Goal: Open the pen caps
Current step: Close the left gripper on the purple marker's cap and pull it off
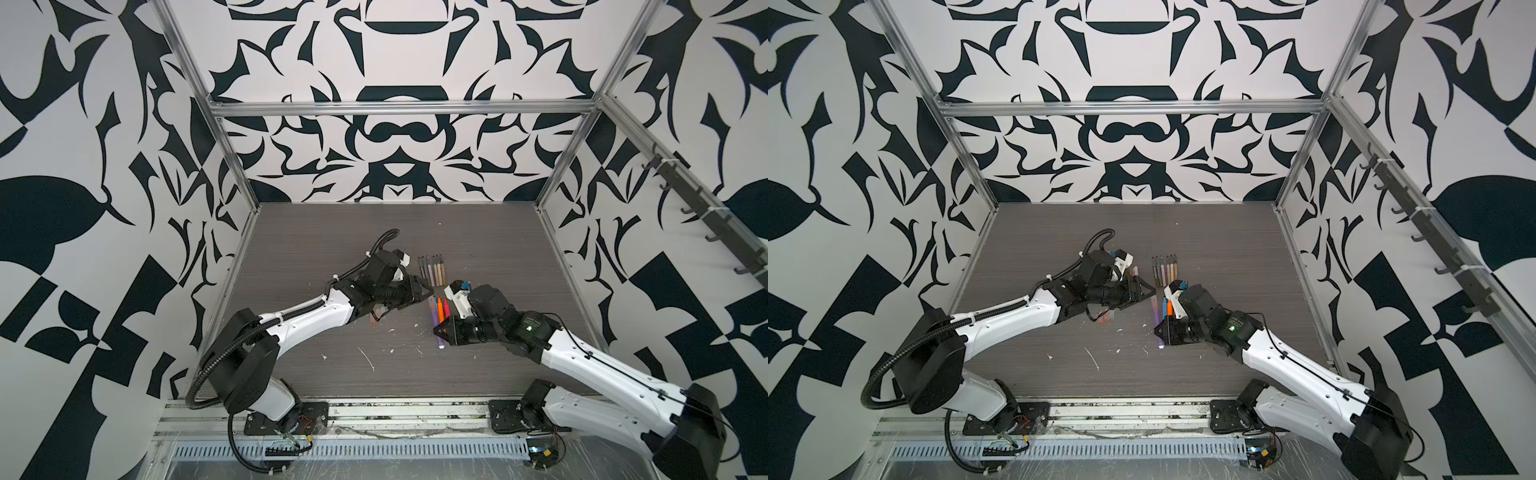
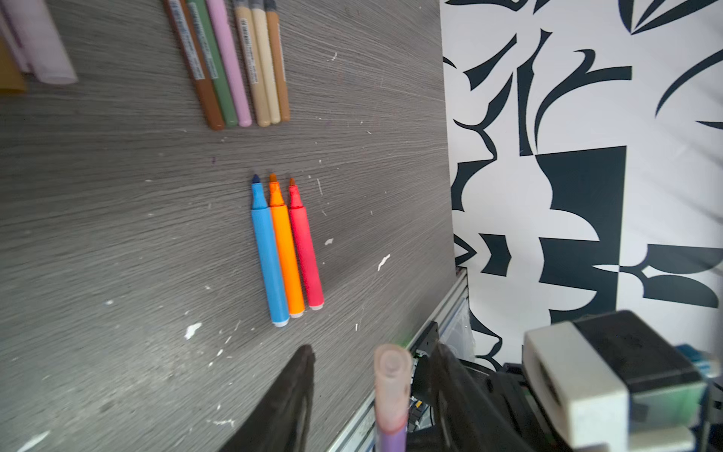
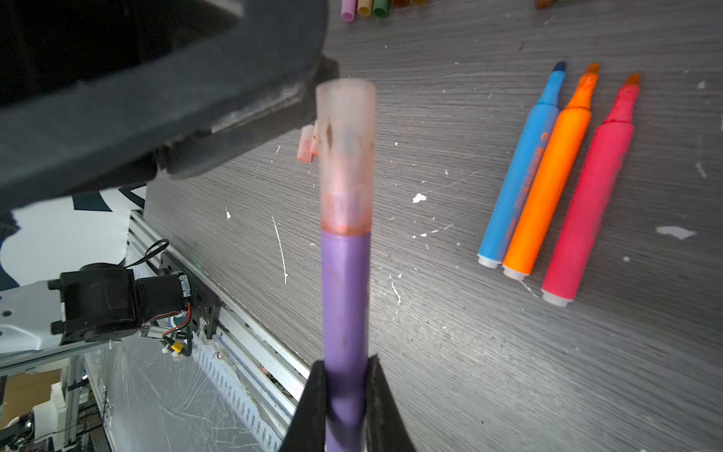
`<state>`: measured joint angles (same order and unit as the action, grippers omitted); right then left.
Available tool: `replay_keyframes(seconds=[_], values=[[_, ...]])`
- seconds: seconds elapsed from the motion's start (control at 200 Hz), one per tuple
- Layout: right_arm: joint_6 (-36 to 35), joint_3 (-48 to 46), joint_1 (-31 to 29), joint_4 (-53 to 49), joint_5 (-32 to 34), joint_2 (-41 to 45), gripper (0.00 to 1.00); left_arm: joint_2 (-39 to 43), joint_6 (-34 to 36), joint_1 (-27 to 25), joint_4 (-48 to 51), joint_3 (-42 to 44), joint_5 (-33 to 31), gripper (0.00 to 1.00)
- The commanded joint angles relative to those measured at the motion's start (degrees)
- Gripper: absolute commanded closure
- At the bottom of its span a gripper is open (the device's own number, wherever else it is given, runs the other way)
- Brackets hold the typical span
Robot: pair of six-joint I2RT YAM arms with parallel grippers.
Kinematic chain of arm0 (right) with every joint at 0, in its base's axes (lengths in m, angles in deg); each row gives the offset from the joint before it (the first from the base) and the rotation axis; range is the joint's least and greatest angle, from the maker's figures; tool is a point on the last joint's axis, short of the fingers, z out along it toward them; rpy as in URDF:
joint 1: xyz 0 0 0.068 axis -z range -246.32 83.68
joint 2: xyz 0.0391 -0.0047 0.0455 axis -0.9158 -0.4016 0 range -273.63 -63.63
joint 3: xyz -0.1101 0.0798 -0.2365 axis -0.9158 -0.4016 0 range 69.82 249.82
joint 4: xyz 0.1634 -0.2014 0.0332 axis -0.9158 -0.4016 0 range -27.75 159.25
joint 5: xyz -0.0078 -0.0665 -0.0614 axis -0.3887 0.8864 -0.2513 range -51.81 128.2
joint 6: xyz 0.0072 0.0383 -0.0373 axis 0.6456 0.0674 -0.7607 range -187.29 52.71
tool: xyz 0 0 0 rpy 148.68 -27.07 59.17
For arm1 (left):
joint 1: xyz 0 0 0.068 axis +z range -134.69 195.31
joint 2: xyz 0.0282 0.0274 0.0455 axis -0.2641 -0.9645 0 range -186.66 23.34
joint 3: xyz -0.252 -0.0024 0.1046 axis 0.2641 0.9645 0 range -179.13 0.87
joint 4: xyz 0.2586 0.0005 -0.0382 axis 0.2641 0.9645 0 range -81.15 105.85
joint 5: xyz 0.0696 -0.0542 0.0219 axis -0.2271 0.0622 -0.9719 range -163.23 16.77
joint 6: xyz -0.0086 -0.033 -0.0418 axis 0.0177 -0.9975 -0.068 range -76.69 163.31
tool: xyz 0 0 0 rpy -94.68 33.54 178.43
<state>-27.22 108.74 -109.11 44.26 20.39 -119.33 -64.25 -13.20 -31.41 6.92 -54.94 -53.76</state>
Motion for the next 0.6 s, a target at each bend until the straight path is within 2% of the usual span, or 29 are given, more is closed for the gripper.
replay_keyframes(seconds=[0.0,0.595], values=[[-0.57,0.68,1.0,1.84,-1.59,0.0,1.0,-1.81,-0.75,-0.65,-0.79,-1.92,2.08,0.49],[-1.8,3.97,3.06,1.28,-3.93,-1.87,1.0,-4.62,-0.75,-1.62,-1.14,-4.32,4.81,0.53]])
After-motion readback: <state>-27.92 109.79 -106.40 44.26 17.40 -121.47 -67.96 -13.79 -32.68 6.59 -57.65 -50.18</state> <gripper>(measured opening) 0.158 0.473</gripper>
